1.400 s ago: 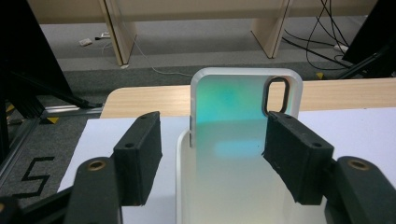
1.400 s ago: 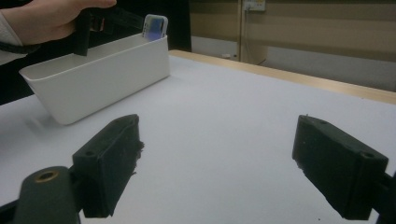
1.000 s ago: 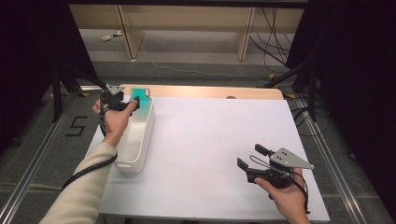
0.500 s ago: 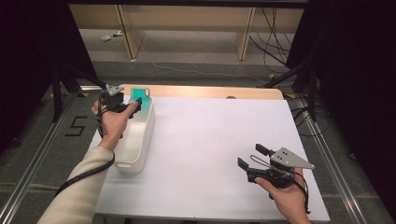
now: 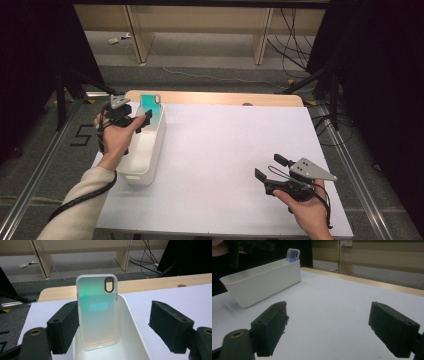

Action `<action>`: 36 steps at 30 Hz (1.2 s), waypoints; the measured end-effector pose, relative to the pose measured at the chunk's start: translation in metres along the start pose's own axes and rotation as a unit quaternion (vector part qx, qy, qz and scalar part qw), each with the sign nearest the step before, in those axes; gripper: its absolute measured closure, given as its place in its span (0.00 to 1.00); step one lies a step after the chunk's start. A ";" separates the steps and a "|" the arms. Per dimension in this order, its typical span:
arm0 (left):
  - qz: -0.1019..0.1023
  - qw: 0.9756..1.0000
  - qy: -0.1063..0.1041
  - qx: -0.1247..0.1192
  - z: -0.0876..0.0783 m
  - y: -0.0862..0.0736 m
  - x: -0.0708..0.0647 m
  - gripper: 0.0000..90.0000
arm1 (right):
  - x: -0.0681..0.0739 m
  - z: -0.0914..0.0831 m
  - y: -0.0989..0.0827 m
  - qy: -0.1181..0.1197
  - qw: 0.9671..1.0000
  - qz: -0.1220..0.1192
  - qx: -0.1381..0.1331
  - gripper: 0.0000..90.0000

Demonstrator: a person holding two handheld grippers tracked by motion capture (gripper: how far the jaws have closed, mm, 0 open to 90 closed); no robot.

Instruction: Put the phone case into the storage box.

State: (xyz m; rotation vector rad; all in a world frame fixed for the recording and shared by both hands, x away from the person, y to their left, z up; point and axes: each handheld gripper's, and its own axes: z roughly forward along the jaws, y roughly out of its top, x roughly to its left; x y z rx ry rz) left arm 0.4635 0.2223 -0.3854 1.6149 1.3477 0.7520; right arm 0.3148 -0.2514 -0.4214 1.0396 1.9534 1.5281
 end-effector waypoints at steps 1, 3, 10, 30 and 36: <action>0.004 1.000 0.000 0.001 -0.002 -0.001 -0.001 0.25 | -0.001 -0.001 0.000 0.000 1.000 -0.004 0.002 0.18; 0.005 1.000 -0.004 -0.001 -0.006 -0.002 -0.001 0.25 | -0.001 -0.001 0.000 -0.001 1.000 -0.006 0.001 0.18; 0.011 1.000 -0.007 -0.013 -0.017 -0.004 -0.002 0.25 | -0.001 -0.001 0.000 -0.002 1.000 0.000 0.001 0.18; 0.026 0.999 -0.030 -0.020 -0.041 -0.016 -0.010 0.25 | -0.003 -0.001 0.001 -0.009 1.000 -0.005 0.004 0.18; 0.028 0.999 -0.035 -0.023 -0.047 -0.021 -0.013 0.24 | -0.004 -0.002 0.001 -0.011 1.000 -0.006 0.004 0.18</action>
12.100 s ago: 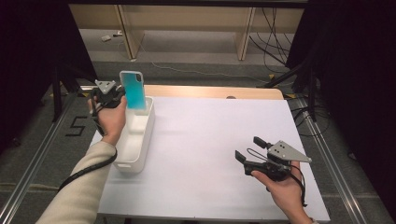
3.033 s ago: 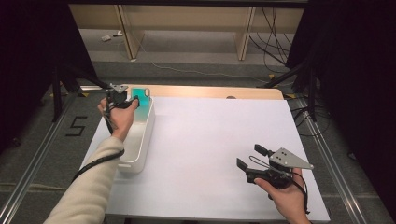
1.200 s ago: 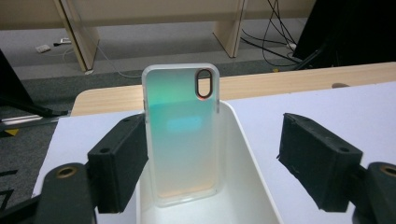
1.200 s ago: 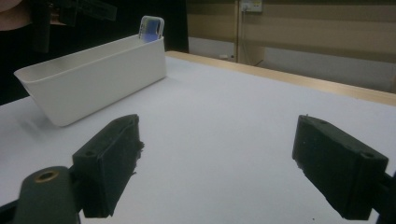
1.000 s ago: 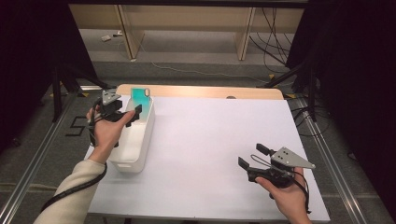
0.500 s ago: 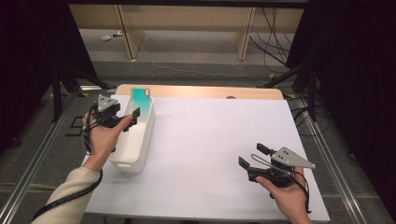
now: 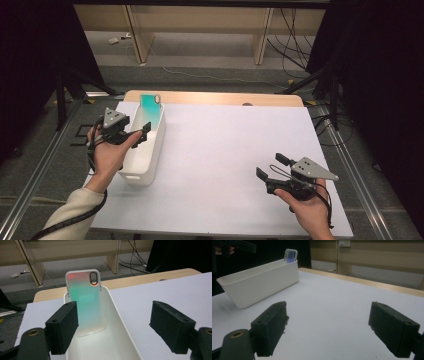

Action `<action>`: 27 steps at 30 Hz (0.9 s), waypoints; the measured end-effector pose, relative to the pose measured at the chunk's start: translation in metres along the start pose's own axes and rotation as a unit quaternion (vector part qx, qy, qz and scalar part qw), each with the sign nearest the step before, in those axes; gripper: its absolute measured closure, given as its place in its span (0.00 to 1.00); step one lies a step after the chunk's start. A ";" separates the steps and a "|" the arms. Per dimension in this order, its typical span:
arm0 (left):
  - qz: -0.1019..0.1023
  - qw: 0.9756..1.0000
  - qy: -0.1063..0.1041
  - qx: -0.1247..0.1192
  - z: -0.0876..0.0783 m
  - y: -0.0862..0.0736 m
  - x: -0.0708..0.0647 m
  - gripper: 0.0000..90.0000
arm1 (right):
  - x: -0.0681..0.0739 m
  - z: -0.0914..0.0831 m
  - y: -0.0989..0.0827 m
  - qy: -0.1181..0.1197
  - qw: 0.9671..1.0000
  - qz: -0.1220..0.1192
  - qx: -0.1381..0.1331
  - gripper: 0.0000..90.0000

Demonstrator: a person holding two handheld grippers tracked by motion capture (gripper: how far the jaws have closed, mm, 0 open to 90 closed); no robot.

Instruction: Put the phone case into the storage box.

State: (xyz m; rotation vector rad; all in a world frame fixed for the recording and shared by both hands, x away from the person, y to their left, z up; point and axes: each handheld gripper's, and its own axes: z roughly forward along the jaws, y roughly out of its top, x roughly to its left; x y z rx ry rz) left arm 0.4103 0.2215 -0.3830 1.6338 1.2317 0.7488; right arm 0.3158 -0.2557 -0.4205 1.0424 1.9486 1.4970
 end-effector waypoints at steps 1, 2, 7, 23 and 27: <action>0.002 1.000 -0.003 0.001 -0.001 0.000 0.000 0.24 | 0.000 0.000 0.000 0.001 1.000 0.004 0.001 0.18; 0.000 1.000 -0.004 0.000 -0.003 -0.001 -0.001 0.24 | 0.000 0.000 0.000 0.001 1.000 0.004 0.001 0.18; 0.004 1.000 -0.011 -0.002 -0.010 -0.004 -0.002 0.24 | 0.000 0.000 0.000 0.001 1.000 -0.001 0.001 0.18; 0.008 0.999 -0.033 -0.009 -0.032 -0.019 -0.007 0.23 | 0.000 0.000 0.000 0.003 1.000 0.002 -0.005 0.18; 0.013 0.999 -0.040 -0.015 -0.037 -0.022 -0.010 0.23 | -0.001 0.001 0.000 0.001 1.000 -0.003 -0.008 0.18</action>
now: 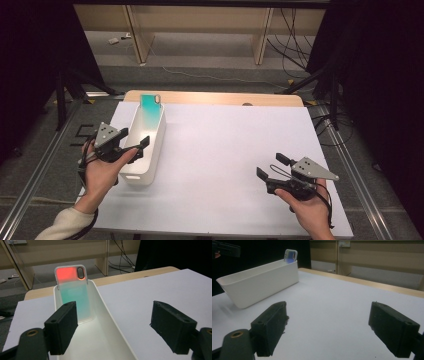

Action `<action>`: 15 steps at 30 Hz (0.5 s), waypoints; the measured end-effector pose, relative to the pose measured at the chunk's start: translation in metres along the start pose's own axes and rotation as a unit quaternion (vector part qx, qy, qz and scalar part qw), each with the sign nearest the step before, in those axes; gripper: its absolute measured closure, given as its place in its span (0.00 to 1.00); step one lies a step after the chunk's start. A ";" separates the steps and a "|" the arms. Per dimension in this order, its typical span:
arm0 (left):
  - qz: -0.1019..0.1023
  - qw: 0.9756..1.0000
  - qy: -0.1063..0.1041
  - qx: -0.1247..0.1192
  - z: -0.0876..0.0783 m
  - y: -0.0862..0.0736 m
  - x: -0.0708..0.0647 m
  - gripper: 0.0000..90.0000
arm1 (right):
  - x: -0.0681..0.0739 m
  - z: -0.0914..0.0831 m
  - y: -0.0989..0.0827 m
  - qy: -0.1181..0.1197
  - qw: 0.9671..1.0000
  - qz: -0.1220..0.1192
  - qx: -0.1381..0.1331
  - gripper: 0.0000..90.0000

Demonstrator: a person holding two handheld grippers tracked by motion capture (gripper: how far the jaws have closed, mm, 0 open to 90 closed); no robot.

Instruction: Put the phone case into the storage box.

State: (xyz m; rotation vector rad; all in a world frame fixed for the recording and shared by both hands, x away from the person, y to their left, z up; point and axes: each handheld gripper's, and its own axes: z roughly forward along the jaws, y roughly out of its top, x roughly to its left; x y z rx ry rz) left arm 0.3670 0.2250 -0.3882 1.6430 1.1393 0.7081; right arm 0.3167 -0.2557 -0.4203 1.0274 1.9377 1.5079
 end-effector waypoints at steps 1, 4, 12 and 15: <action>0.002 1.000 0.000 0.000 -0.001 0.000 -0.001 0.23 | 0.001 -0.001 0.000 0.003 1.000 0.006 0.008 0.18; 0.004 1.000 -0.007 -0.001 -0.003 -0.002 -0.003 0.23 | 0.001 -0.001 0.000 0.002 1.000 0.003 0.005 0.18; 0.013 0.999 -0.030 -0.006 -0.008 -0.005 -0.009 0.21 | 0.001 0.000 0.000 0.000 1.000 0.004 0.006 0.18; 0.017 0.999 -0.040 -0.007 -0.011 -0.007 -0.011 0.20 | 0.001 0.000 0.000 0.003 1.000 0.005 0.004 0.18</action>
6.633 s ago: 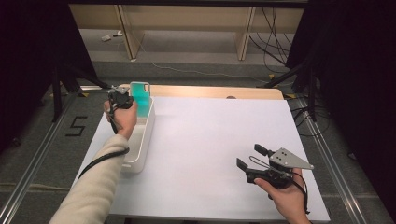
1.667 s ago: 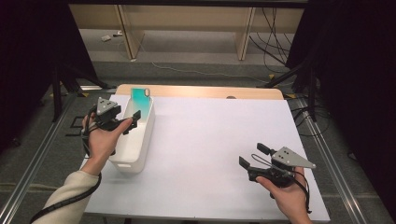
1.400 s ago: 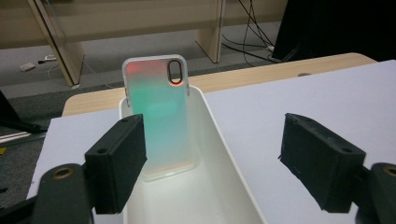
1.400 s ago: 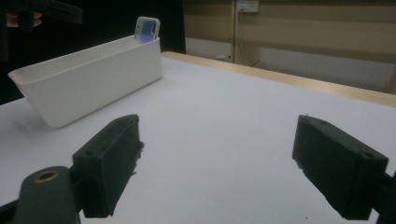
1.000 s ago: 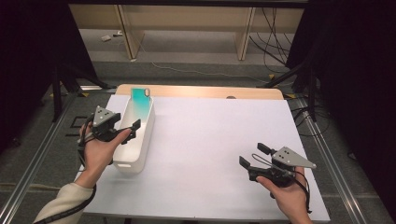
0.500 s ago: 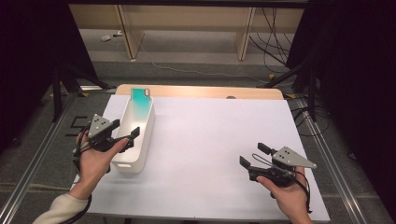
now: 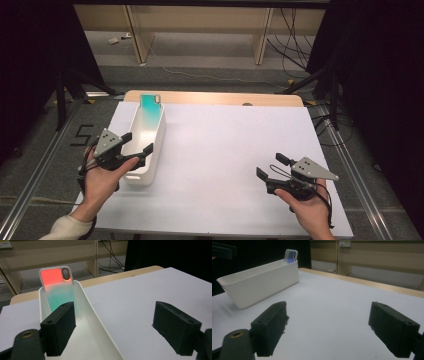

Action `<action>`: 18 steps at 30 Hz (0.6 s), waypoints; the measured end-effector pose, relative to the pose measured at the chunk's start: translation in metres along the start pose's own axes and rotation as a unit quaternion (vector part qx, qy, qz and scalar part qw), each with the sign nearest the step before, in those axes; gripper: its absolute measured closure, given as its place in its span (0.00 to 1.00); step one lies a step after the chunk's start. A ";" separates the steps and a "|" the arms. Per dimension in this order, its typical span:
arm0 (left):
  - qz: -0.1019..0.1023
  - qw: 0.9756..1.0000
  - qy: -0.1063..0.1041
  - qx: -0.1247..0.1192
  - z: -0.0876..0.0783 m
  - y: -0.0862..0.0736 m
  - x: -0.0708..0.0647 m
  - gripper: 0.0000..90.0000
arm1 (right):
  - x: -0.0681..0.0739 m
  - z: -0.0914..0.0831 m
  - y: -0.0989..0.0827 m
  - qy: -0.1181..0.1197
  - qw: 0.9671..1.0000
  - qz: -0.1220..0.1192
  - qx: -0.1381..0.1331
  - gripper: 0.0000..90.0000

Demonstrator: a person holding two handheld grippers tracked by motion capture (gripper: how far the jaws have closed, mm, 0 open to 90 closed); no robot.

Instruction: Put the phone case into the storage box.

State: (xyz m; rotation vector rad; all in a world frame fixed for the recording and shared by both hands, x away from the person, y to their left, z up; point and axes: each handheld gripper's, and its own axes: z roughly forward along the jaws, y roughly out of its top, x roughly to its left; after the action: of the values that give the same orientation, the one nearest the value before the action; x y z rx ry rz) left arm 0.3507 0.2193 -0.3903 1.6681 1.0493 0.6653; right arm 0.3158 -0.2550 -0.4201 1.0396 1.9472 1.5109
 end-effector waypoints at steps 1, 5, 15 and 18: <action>-0.001 1.000 -0.001 0.001 -0.001 -0.001 -0.001 0.19 | 0.000 0.000 0.000 0.000 1.000 0.000 0.000 0.18; 0.003 1.000 -0.009 -0.004 -0.006 -0.002 -0.003 0.18 | 0.000 0.000 0.000 -0.002 1.000 -0.002 0.001 0.18; 0.009 1.000 -0.017 -0.011 -0.011 -0.009 -0.004 0.17 | 0.001 0.000 0.000 0.005 1.000 0.006 0.004 0.18; 0.010 1.000 -0.020 -0.012 -0.012 -0.012 -0.004 0.17 | 0.000 0.002 -0.001 0.005 1.000 0.001 -0.004 0.18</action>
State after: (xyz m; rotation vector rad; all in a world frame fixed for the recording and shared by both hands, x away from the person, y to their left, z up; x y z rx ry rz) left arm 0.3355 0.2225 -0.3975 1.6674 0.9936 0.6525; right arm 0.3167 -0.2536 -0.4213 1.0327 1.9450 1.5269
